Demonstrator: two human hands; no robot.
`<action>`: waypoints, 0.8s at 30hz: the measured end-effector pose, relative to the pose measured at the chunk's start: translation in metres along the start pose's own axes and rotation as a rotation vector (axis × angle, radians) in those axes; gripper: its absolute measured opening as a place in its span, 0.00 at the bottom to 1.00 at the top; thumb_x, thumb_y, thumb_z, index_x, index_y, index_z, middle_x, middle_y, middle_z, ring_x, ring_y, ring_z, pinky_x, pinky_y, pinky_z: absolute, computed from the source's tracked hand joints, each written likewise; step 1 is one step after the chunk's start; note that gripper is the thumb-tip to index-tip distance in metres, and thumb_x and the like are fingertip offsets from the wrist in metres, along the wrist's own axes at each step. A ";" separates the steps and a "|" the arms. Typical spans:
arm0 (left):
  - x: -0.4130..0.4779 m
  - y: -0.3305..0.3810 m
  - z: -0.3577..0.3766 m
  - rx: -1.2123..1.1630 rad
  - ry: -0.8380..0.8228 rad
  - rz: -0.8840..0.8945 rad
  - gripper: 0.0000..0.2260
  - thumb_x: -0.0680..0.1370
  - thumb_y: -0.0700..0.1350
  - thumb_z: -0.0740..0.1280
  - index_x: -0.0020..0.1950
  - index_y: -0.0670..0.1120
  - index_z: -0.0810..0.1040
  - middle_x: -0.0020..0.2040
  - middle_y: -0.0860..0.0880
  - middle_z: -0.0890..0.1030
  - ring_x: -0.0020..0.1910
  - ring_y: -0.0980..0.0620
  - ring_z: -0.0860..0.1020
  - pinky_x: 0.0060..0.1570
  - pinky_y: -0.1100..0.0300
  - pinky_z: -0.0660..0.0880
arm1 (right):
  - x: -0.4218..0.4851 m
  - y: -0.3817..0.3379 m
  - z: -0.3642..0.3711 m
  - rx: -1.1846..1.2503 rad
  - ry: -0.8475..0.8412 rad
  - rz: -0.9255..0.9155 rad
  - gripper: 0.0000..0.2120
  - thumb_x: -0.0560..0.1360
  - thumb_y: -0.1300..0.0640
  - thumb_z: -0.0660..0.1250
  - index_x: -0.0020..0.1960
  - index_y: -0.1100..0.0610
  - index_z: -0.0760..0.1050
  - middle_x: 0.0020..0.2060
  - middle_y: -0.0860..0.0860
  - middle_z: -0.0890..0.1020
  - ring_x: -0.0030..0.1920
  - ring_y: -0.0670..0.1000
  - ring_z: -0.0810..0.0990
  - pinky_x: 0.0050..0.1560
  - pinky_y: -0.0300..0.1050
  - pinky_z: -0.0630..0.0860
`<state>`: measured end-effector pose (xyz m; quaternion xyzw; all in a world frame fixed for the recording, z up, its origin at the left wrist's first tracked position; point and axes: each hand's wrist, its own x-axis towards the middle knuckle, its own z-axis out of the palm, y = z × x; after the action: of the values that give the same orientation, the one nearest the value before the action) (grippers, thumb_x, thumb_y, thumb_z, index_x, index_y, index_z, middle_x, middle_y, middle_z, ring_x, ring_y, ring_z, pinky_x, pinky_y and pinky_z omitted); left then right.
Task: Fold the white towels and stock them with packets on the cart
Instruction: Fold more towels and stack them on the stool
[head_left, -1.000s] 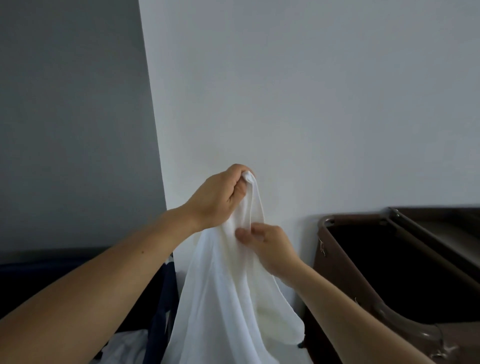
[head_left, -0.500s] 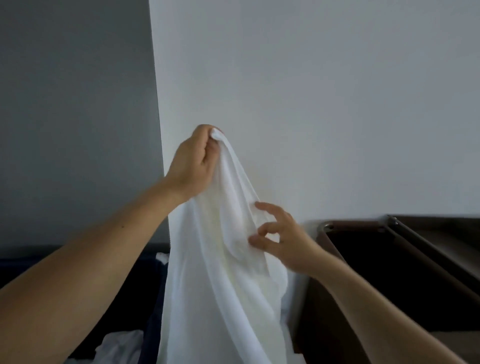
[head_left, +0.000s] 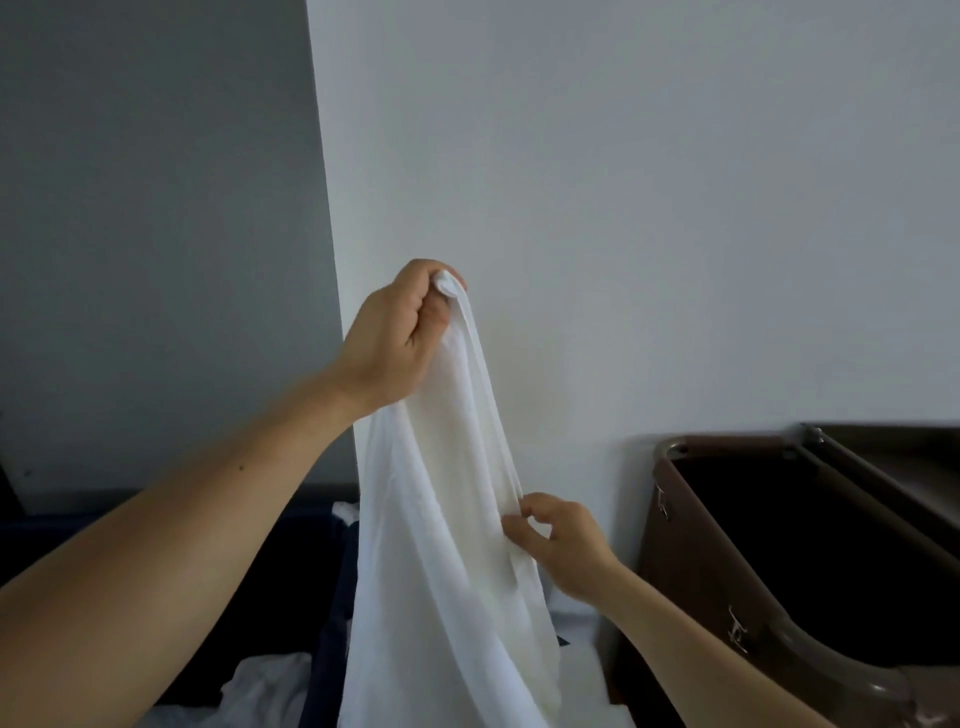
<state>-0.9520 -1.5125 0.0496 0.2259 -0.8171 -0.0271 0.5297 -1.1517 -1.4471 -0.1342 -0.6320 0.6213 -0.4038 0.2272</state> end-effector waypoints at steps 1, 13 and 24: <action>-0.001 -0.004 -0.002 0.002 0.012 -0.007 0.13 0.83 0.43 0.54 0.57 0.38 0.75 0.39 0.49 0.77 0.35 0.53 0.72 0.35 0.70 0.67 | 0.000 0.002 0.003 0.003 0.031 0.008 0.05 0.78 0.49 0.68 0.45 0.47 0.80 0.43 0.40 0.82 0.46 0.40 0.79 0.47 0.32 0.72; -0.003 -0.032 -0.007 0.162 0.042 -0.151 0.15 0.81 0.48 0.51 0.56 0.42 0.73 0.35 0.50 0.75 0.34 0.51 0.74 0.38 0.55 0.70 | -0.002 0.025 0.001 0.193 0.362 0.044 0.14 0.74 0.58 0.74 0.41 0.38 0.79 0.37 0.49 0.84 0.39 0.52 0.81 0.44 0.44 0.79; 0.002 -0.061 0.000 0.235 0.059 -0.369 0.11 0.85 0.43 0.53 0.53 0.39 0.72 0.42 0.46 0.74 0.43 0.44 0.73 0.43 0.53 0.68 | -0.015 0.042 0.023 -0.118 0.252 0.067 0.08 0.83 0.51 0.57 0.46 0.48 0.72 0.37 0.46 0.79 0.40 0.51 0.78 0.44 0.50 0.75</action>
<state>-0.9323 -1.5679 0.0338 0.4325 -0.7435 -0.0218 0.5096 -1.1575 -1.4427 -0.1841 -0.5674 0.6884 -0.4348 0.1233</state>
